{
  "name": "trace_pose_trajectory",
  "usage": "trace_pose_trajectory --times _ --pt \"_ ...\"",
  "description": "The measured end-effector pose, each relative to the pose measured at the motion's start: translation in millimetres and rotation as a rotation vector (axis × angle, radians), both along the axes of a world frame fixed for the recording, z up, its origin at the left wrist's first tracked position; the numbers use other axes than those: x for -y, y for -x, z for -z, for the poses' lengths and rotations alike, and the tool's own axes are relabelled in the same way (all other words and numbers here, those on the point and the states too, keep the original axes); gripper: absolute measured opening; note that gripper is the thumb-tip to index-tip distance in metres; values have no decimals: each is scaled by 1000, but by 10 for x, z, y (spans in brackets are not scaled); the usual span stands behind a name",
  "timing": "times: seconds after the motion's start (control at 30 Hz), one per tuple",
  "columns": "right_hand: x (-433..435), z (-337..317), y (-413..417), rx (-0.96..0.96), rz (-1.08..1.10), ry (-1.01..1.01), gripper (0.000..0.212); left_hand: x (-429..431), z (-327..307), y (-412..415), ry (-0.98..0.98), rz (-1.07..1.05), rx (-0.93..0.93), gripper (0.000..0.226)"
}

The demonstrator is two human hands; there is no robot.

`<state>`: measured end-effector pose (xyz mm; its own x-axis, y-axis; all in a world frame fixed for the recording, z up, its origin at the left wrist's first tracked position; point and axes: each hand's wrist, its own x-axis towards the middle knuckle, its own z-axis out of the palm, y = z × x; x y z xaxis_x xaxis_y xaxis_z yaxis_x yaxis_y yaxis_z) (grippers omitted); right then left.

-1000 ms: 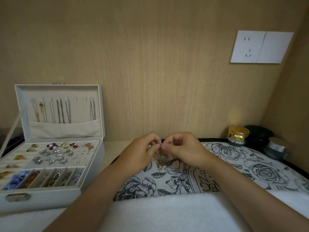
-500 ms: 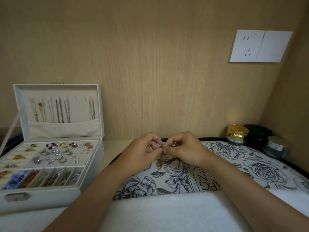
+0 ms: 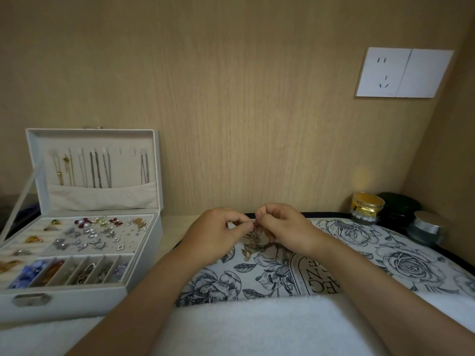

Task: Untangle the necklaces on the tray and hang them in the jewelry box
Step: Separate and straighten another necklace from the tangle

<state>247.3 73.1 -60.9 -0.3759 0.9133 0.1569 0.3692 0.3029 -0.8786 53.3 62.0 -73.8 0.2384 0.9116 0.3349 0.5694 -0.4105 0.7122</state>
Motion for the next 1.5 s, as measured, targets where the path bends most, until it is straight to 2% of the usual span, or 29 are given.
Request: trace_pose_trajectory --times 0.13,0.27,0.37,0.47,0.57,0.63,0.7,0.8,0.9,0.97,1.1,1.23,1.3,1.37,1.5 --pt "35 -36 -10 92 -28 -11 30 30 -19 -3 14 5 27 11" --pt "69 -84 -32 477 -87 -180 23 44 -18 -25 -9 9 19 16" --pt "89 -117 -15 659 -75 -291 11 50 -1 -56 97 39 53 24" --pt "100 -130 -12 740 32 -417 10 66 -39 -84 210 77 102 32" --pt "55 -68 -39 714 153 -613 13 64 -32 -72 258 134 54 40" --pt "8 -28 -42 585 197 -592 16 69 -23 -55 271 174 46 45" --pt "-14 -27 -12 258 194 -325 17 76 -22 -22 300 161 86 39" --pt "-16 -101 1 -173 208 72 25 74 -24 26 309 156 172 19" --pt "-32 -160 -62 -583 116 304 28 71 -56 56 297 147 273 15" --pt "-36 -173 -109 -737 53 375 27 62 -90 62 265 131 258 16" --pt "-26 -200 -125 -1000 -43 427 17 57 -82 42 180 112 78 16" --pt "-37 -251 -176 -1100 -74 420 12 35 -31 49 168 86 -16 22" --pt "-40 -248 -209 -1069 -124 426 10 32 -39 36 142 55 -52 22" --pt "-32 -251 -230 -901 -179 362 6 45 -67 21 103 23 -143 19" --pt "-27 -247 -236 -126 -84 34 29 71 -124 28 -85 -58 -499 16"
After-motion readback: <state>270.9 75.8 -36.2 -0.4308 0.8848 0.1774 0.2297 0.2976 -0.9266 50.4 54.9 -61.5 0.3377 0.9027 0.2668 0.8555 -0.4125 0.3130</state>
